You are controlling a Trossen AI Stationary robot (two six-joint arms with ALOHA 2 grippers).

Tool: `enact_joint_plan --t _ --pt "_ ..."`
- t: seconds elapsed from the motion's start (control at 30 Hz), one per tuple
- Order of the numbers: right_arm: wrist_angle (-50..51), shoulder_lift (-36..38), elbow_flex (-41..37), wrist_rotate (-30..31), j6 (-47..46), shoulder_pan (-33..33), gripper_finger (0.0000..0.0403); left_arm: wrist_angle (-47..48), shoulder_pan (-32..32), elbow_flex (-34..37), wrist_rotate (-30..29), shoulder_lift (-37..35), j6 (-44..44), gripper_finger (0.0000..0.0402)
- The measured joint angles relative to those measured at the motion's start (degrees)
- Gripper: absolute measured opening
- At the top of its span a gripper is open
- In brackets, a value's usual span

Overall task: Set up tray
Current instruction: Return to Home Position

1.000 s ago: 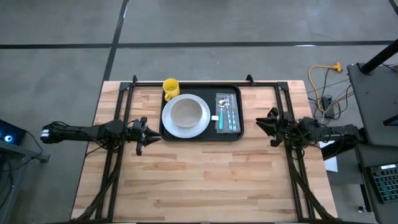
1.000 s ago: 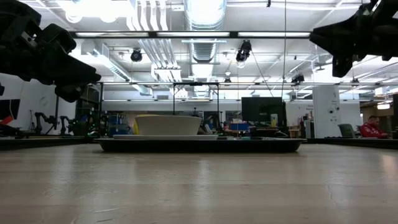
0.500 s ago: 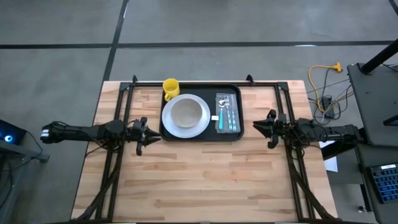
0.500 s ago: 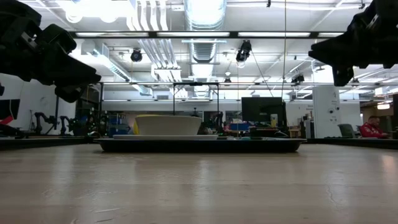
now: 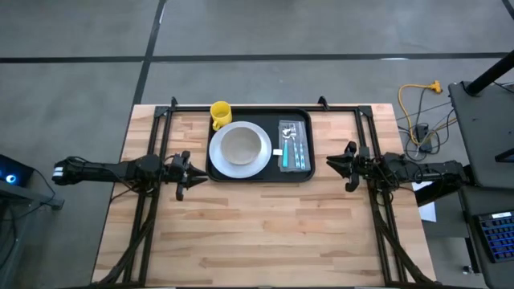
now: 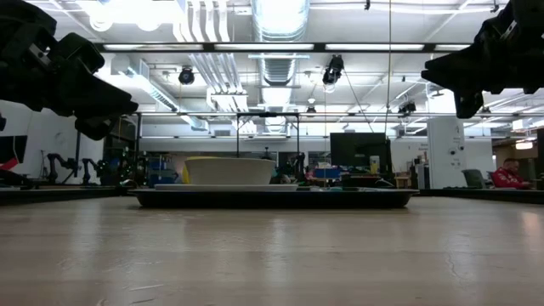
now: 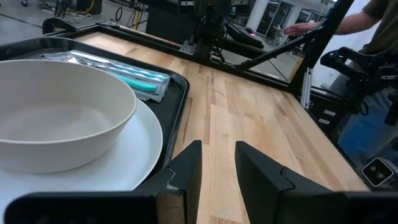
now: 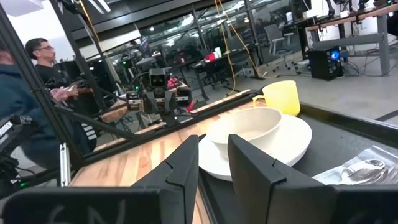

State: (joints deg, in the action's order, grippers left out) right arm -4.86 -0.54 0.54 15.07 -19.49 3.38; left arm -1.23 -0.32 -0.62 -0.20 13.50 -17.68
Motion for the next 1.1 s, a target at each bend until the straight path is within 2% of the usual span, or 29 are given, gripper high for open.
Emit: enact_joint_plan --t 0.3,0.83,1.1 --pt "0.00 -0.02 0.00 0.00 0.00 0.00 0.0068 0.02 0.00 0.00 0.01 0.00 0.01 0.0082" --pt "-0.01 -0.04 0.00 0.01 0.00 0.00 0.0086 0.01 0.01 0.00 0.00 0.00 0.00 0.0082" --pt "-0.02 -0.04 0.00 0.02 0.00 0.00 0.0077 0.00 0.01 0.00 0.00 -0.01 0.00 0.0082"
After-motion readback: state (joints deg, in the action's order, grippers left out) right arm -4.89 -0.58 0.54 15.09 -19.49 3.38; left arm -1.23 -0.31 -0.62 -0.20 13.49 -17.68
